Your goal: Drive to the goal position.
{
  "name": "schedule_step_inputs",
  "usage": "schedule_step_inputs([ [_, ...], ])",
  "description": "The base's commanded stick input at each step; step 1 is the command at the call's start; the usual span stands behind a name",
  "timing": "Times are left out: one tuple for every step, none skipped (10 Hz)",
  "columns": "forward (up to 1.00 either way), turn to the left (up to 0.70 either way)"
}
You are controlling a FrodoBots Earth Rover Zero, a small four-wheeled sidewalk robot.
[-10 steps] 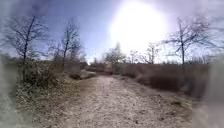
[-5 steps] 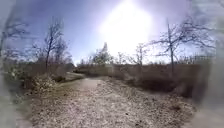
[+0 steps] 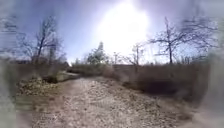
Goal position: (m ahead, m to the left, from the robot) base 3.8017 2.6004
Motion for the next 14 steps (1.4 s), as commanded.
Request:
schedule_step_inputs([
  [0.7, 0.24],
  [0.7, 0.23],
  [0.7, 0.21],
  [0.7, 0.19],
  [0.7, 0.17],
  [0.7, 0.15],
  [0.7, 0.14],
  [0.7, 0.12],
  [0.7, 0.07],
  [0.7, 0.03],
  [0.7, 0.0],
  [0.7, -0.03],
  [0.7, -0.06],
  [0.7, -0.09],
])
